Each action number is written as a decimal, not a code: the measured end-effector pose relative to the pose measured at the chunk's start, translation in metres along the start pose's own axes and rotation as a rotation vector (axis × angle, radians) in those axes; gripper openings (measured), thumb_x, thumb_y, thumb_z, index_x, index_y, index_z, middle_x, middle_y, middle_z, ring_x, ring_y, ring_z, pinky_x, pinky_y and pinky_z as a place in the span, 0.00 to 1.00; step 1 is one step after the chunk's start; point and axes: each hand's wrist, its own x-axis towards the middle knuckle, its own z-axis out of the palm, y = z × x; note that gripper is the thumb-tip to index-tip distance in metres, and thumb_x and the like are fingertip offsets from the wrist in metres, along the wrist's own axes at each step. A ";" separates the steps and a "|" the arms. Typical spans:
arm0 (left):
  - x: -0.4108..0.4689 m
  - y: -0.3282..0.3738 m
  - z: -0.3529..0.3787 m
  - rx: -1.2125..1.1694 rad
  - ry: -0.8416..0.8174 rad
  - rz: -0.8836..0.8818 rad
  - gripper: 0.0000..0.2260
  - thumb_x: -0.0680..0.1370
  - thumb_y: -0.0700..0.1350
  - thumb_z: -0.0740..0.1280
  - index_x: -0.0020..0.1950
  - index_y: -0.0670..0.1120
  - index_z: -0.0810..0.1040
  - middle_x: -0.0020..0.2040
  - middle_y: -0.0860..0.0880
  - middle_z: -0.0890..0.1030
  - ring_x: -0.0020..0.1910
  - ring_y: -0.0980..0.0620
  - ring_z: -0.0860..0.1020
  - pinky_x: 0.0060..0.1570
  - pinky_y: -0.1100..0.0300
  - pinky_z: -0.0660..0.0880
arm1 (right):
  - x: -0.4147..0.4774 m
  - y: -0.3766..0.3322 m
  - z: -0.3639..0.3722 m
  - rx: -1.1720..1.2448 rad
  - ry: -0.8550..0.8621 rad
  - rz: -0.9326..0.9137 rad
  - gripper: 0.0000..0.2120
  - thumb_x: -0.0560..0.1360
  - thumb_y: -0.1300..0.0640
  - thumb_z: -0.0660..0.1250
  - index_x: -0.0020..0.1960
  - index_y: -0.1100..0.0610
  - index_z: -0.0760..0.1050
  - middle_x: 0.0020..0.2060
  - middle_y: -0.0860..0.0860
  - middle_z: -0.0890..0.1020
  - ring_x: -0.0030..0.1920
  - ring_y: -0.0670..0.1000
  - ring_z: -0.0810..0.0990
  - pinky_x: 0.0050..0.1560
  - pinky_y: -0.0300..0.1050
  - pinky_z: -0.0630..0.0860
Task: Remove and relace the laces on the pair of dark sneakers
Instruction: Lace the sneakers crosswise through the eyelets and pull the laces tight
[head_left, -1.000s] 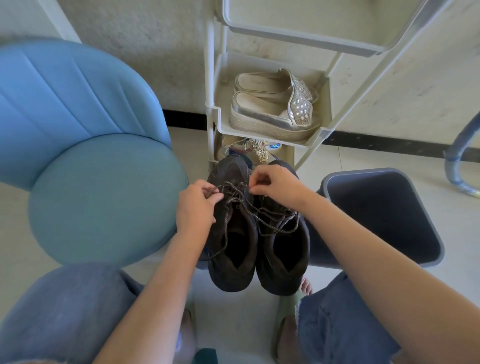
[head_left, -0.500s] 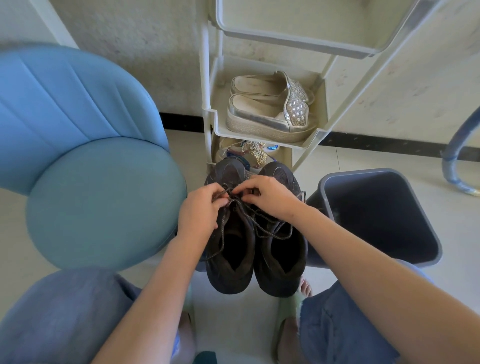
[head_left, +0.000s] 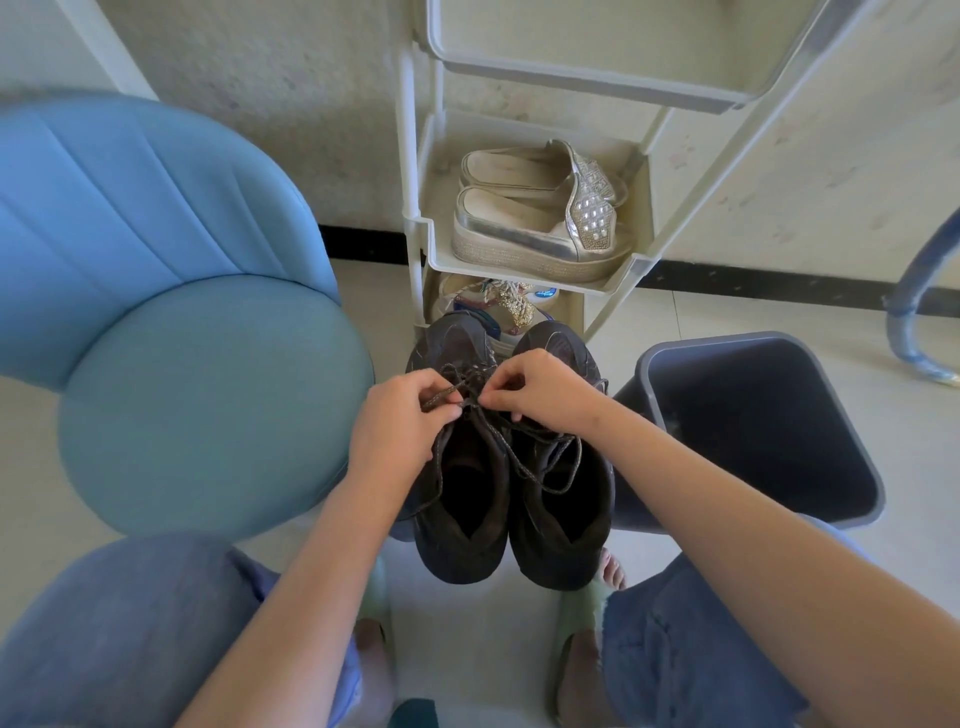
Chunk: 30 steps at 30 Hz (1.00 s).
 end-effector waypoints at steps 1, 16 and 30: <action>-0.002 -0.001 0.000 -0.006 -0.021 -0.013 0.05 0.74 0.42 0.71 0.41 0.52 0.79 0.39 0.54 0.81 0.21 0.57 0.71 0.21 0.70 0.66 | 0.000 -0.001 0.002 -0.014 -0.005 0.014 0.04 0.75 0.56 0.70 0.43 0.55 0.79 0.33 0.45 0.78 0.32 0.41 0.74 0.42 0.36 0.72; -0.011 -0.020 0.007 -0.213 -0.117 -0.174 0.07 0.76 0.42 0.69 0.46 0.54 0.83 0.44 0.53 0.82 0.37 0.56 0.76 0.32 0.66 0.71 | 0.007 -0.010 0.019 0.121 0.063 0.313 0.19 0.69 0.49 0.75 0.42 0.67 0.81 0.24 0.49 0.71 0.29 0.49 0.71 0.37 0.45 0.70; 0.004 -0.020 0.017 -0.190 0.028 -0.307 0.16 0.74 0.57 0.69 0.42 0.44 0.81 0.34 0.46 0.81 0.32 0.48 0.79 0.45 0.51 0.77 | -0.010 -0.018 -0.002 0.326 -0.014 0.181 0.04 0.73 0.60 0.68 0.43 0.61 0.79 0.30 0.51 0.76 0.25 0.39 0.70 0.24 0.27 0.63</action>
